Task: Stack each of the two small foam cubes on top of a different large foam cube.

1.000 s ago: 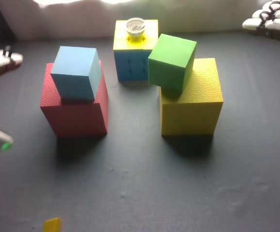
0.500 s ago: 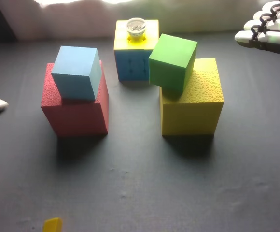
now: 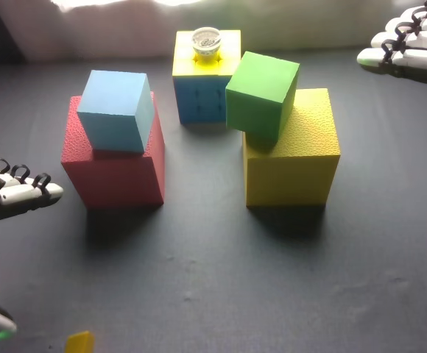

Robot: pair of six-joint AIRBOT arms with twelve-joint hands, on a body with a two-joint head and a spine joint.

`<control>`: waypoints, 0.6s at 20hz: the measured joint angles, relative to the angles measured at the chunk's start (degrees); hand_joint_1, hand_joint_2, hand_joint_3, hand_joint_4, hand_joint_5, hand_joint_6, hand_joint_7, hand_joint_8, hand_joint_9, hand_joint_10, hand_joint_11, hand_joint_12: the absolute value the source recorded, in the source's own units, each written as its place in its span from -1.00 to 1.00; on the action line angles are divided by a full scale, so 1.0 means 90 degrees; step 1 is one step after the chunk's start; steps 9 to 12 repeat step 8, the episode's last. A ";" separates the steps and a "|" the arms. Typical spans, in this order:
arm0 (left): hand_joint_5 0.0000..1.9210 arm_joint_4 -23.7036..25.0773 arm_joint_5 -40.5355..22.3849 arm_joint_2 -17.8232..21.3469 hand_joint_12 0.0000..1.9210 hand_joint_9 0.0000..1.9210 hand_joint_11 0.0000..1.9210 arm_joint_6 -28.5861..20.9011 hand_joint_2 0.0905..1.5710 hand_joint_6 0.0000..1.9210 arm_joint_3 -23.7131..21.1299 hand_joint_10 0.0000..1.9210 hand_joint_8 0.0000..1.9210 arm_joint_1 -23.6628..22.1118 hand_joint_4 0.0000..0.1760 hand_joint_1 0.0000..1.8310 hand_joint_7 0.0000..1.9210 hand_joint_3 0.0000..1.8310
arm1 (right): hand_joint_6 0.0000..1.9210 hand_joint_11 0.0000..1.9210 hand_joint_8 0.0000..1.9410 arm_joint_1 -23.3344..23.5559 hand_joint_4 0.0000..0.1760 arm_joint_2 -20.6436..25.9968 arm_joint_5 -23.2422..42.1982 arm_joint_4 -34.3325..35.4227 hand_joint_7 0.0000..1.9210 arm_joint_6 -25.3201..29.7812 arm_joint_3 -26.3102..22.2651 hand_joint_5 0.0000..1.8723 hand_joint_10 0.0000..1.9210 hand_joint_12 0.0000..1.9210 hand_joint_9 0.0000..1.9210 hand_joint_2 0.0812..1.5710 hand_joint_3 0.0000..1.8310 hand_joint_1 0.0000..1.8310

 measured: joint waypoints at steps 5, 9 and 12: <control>-0.70 -0.0214 -0.0027 0.0000 0.10 -0.51 -1.00 0.0010 0.20 -0.95 -0.0005 -0.89 -0.93 0.0000 -1.00 -0.32 -0.49 -0.99 | -0.98 -1.00 -0.98 0.0000 -1.00 0.0000 0.0005 -0.0138 -0.64 0.0000 -0.0027 -0.64 -0.96 -0.15 -0.67 0.41 -0.99 -0.44; -0.58 -0.0257 -0.0032 0.0000 0.37 -0.65 -0.99 0.0010 0.28 -0.92 -0.0005 -0.13 -0.48 0.0000 -1.00 -0.37 -0.51 -1.00 | -0.98 -0.99 -0.97 -0.0049 -1.00 0.0000 0.0034 -0.0160 -0.37 0.0000 -0.0027 -0.44 -0.93 0.19 -0.43 0.55 -1.00 -0.56; -0.58 -0.0257 -0.0032 0.0000 0.37 -0.65 -0.99 0.0010 0.28 -0.92 -0.0005 -0.13 -0.48 0.0000 -1.00 -0.37 -0.51 -1.00 | -0.98 -0.99 -0.97 -0.0049 -1.00 0.0000 0.0034 -0.0160 -0.37 0.0000 -0.0027 -0.44 -0.93 0.19 -0.43 0.55 -1.00 -0.56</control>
